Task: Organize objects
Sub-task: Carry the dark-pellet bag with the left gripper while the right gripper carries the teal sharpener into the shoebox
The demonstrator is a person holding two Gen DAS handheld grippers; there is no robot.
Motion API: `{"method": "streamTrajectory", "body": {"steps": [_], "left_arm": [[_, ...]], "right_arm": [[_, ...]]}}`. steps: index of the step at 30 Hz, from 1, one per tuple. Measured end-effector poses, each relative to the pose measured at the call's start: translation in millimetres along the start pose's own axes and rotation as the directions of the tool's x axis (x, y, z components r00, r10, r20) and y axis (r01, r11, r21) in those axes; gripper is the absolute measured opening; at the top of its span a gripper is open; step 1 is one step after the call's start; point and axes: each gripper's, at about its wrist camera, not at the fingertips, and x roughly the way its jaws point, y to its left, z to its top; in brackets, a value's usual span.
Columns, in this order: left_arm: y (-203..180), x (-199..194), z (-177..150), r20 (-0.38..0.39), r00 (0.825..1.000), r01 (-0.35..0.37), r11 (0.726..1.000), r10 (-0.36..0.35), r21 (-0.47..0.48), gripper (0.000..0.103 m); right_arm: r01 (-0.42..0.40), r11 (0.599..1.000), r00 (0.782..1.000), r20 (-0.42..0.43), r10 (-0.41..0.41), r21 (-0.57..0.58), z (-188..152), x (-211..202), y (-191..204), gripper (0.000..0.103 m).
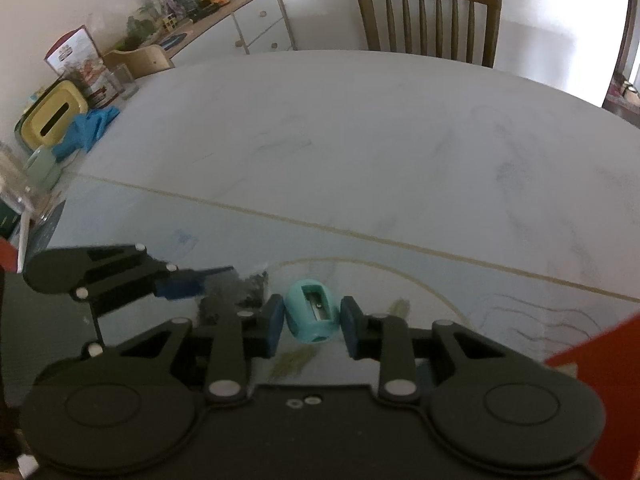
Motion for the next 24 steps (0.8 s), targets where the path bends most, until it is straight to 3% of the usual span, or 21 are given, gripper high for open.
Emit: {"method": "streamTrajectory", "body": {"steps": [9, 24], "left_arm": [[-20, -38, 13, -0.005, 1.000, 0.001, 1.000, -0.001, 0.005, 0.042], [-90, -98, 23, 0.038, 0.999, 0.027, 0.996, -0.030, 0.089, 0.042]], "right_arm": [[-0.014, 1.000, 0.999, 0.046, 0.014, 0.007, -22, -50, 7, 0.029], [0.013, 0.998, 0.985, 0.171, -0.022, 0.055, -64, -136, -11, 0.029]]}}
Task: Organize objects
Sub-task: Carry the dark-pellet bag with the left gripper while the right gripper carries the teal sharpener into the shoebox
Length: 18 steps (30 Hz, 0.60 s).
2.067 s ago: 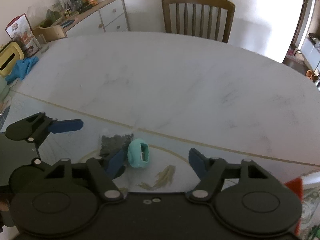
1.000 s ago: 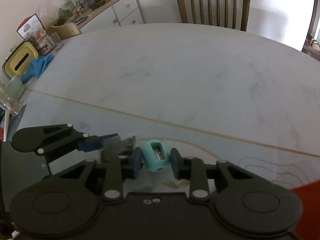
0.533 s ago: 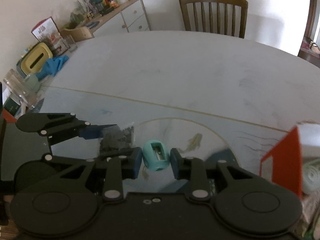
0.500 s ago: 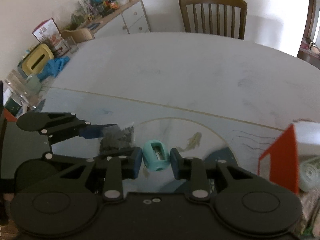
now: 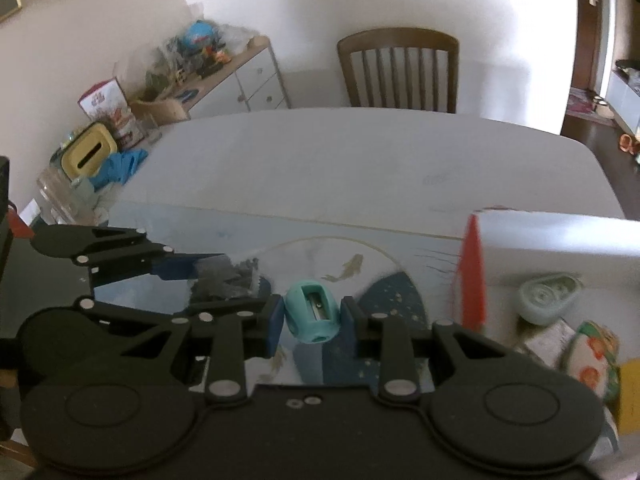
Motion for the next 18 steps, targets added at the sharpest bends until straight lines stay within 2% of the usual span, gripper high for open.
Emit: {"method": "streamTrajectory", "body": {"steps": [7, 18], "left_arm": [[-39, -13, 14, 0.030, 0.999, 0.015, 0.999, -0.017, 0.035, 0.042], [-111, -5, 38, 0.054, 0.998, 0.040, 0.995, -0.045, 0.090, 0.042]], "right_arm": [[0.015, 1.000, 0.999, 0.049, -0.016, 0.020, -15, -38, -23, 0.029], [0.059, 0.996, 0.992, 0.106, -0.066, 0.060, -39, -92, -80, 0.029]]}}
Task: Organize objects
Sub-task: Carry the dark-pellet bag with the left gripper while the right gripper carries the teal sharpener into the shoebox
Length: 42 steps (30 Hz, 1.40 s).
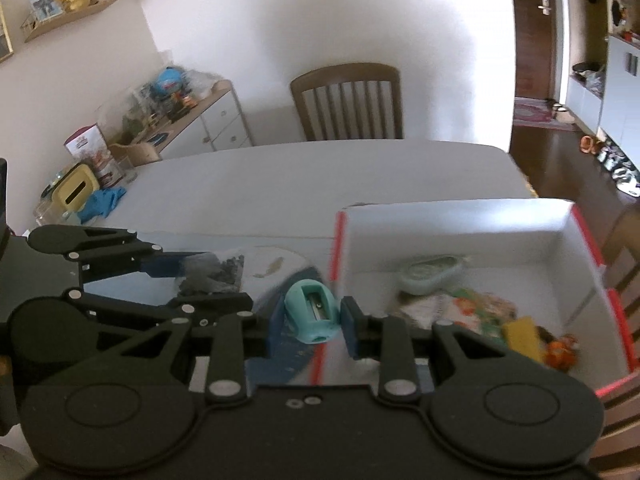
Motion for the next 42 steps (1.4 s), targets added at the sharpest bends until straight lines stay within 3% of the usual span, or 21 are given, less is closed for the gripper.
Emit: {"method": "streamTrajectory", "body": {"steps": [13, 22, 32, 42], "left_arm": [[-66, 39, 21, -0.031, 0.999, 0.027, 0.999, -0.026, 0.028, 0.042], [-84, 82, 30, -0.083, 0.997, -0.007, 0.999, 0.010, 0.033, 0.043], [-86, 134, 29, -0.196, 0.979, -0.063, 0.998, 0.064, 0.009, 0.043], [-89, 150, 23, -0.251, 0.966, -0.071, 0.997, 0.068, -0.001, 0.043]], "right_arm": [[0.089, 0.996, 0.996, 0.008, -0.089, 0.017, -20, -33, -77, 0.029], [0.155, 0.988, 0.988, -0.024, -0.155, 0.011, -25, -14, -121, 0.029], [0.181, 0.983, 0.980, -0.081, -0.182, -0.015, -31, 21, -141, 0.029], [0.179, 0.981, 0.976, -0.114, -0.186, -0.070, -38, 36, -146, 0.029]]}}
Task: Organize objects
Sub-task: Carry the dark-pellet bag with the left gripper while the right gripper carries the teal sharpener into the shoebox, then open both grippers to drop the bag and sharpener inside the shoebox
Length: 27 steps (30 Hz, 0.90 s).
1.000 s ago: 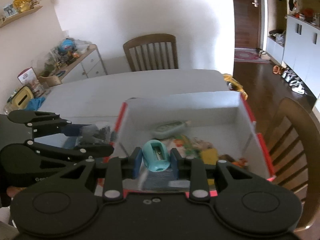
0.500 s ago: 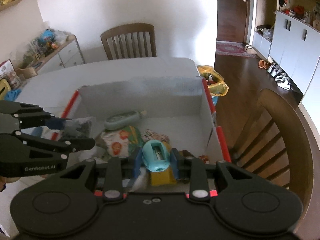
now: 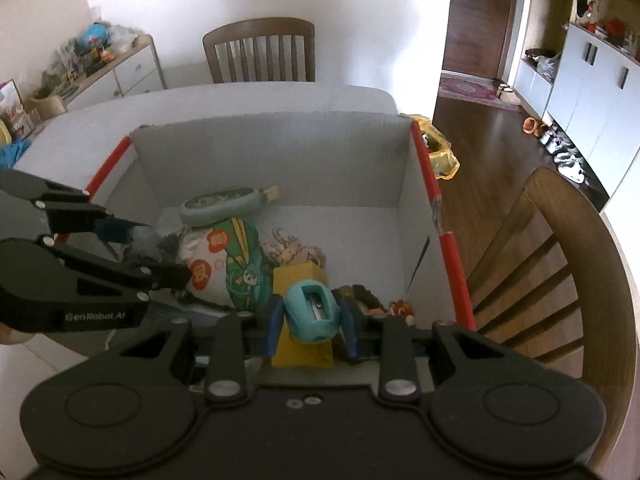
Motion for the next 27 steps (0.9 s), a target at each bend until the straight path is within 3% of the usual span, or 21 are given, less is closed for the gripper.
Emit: {"method": "streamTrajectory", "body": {"steps": [15, 18, 22, 27], "left_arm": [[-6, 5, -3, -0.034, 0.999, -0.026, 1.000, 0.026, 0.018, 0.045], [-6, 2, -5, -0.030, 0.999, -0.029, 0.999, 0.029, 0.013, 0.049], [-6, -6, -7, -0.006, 0.999, -0.039, 0.999, 0.039, 0.005, 0.064], [-7, -21, -10, 0.038, 0.999, -0.039, 0.999, 0.038, 0.005, 0.065]], "right_arm": [[-0.016, 1.000, 1.000, 0.010, 0.016, -0.024, 1, -4, -3, 0.036], [-0.020, 1.000, 1.000, 0.013, 0.020, -0.019, 0, -7, -3, 0.040], [-0.027, 1.000, 0.999, 0.027, 0.027, -0.010, 0, -15, -3, 0.041], [-0.033, 0.999, 0.998, 0.053, 0.032, 0.002, 1, -27, 0, 0.043]]}}
